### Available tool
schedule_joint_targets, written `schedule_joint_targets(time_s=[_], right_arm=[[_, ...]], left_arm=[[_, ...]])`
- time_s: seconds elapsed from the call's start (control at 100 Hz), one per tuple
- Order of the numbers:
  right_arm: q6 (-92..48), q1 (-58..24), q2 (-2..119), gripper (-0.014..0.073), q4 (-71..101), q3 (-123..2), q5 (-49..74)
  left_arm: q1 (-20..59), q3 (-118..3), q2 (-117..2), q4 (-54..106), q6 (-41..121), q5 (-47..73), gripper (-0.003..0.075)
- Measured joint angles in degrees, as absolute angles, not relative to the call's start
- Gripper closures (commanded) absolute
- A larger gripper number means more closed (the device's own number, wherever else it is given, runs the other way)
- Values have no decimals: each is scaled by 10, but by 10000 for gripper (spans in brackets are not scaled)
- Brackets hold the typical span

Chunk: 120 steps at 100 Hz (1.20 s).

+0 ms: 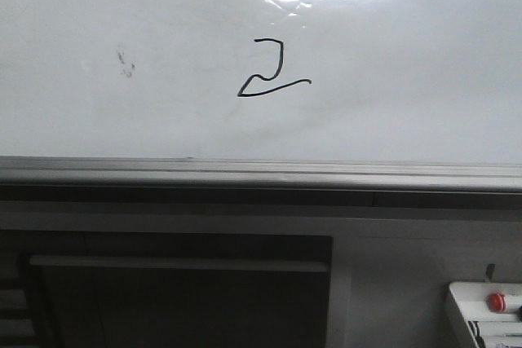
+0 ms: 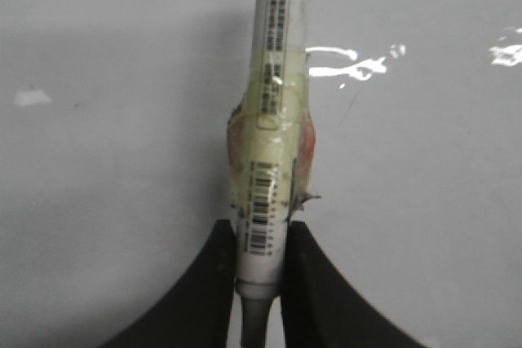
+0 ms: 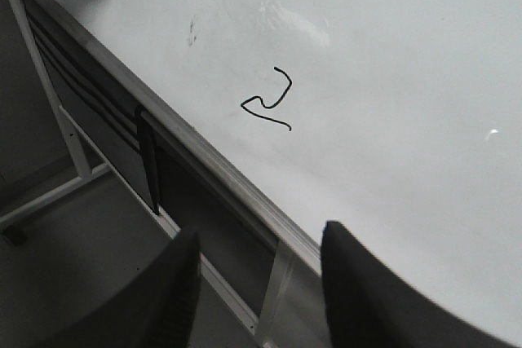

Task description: Write number 2 on whiteboard

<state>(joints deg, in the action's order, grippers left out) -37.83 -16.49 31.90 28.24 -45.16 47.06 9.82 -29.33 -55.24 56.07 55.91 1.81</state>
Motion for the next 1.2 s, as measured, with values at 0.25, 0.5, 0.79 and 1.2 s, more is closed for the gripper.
schedule_joint_targets(time_s=[0.25,0.5,0.79,1.2], right_arm=[[-377,-165,319,291,282,-452,471],[-377,-165,319,291,282,-452,471],[-377,-165,319,291,282,-451,471],[-376,-165,319,291,282,-451,471]], left_arm=[[98,-295,-595,565,559,0,738],[98,-298,-603,566,559,0,738],[98,-299,-603,566,559,0,738],[98,-300,-629,566,559,12,530]])
